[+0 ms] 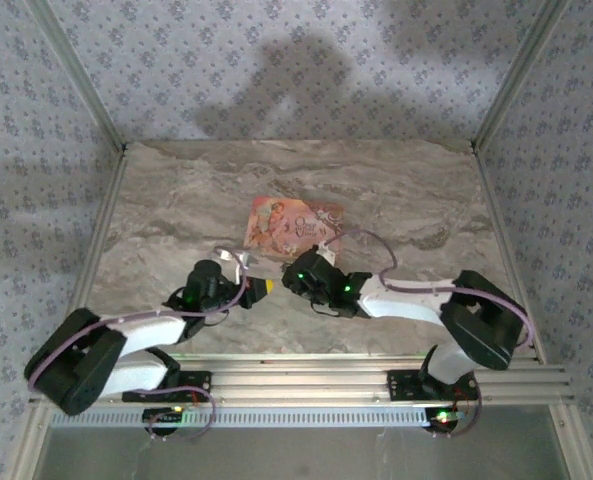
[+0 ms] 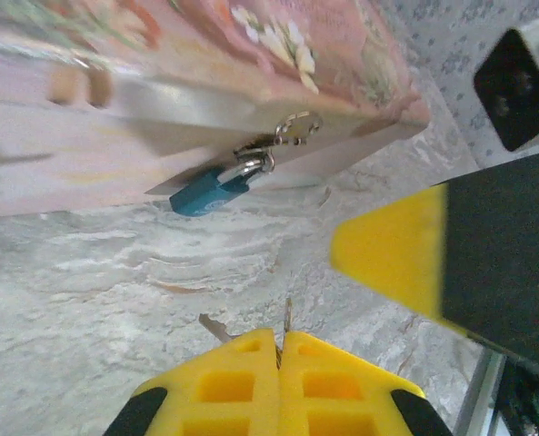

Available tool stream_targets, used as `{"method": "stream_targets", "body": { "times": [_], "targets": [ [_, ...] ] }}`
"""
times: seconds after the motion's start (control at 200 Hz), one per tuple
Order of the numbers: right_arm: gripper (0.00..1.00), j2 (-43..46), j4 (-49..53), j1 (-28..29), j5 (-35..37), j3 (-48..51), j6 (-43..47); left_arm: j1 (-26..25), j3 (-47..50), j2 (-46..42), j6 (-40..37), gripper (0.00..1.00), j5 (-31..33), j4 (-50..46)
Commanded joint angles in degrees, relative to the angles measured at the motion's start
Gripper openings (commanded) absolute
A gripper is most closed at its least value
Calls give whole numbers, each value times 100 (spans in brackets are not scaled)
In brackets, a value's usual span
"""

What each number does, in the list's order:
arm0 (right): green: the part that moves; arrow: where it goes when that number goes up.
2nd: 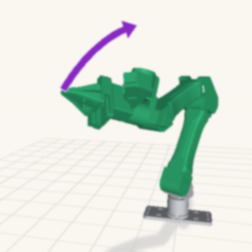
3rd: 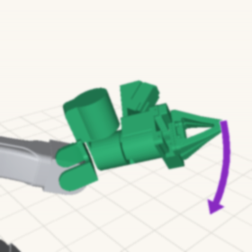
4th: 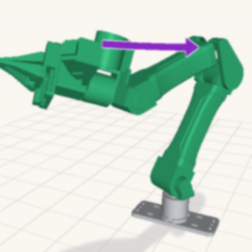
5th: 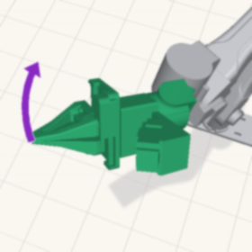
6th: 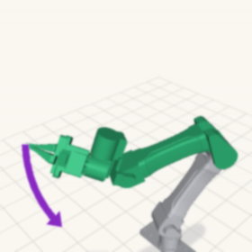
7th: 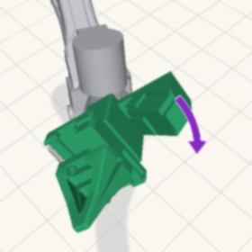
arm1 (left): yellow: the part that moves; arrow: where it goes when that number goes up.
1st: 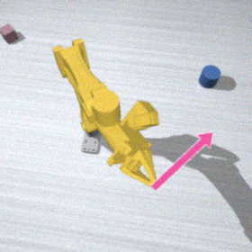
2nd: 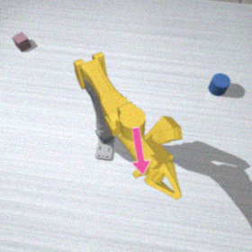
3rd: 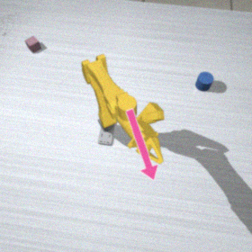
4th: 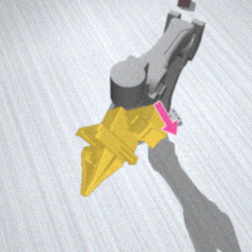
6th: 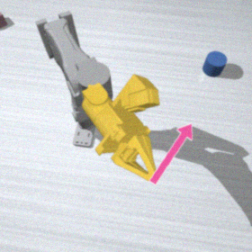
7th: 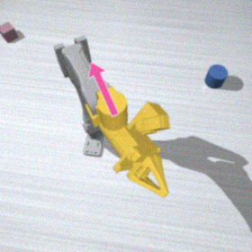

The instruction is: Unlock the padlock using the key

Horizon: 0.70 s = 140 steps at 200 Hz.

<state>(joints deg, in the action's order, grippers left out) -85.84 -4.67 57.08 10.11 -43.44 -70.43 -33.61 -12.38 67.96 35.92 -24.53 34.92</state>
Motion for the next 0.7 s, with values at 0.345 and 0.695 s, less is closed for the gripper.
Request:
{"method": "stream_targets", "body": {
  "times": [0.345, 0.695],
  "targets": [
    [34, 1865, -1111, -538, -2930, -257, 2559, 1251, -1221, -2211, 354, 0, -3004, -1691],
    [34, 1690, -1781, -531, -3862, -496, 2595, 1235, -1644, -2198, 1587, 0, -3570, -628]
  ]
}}
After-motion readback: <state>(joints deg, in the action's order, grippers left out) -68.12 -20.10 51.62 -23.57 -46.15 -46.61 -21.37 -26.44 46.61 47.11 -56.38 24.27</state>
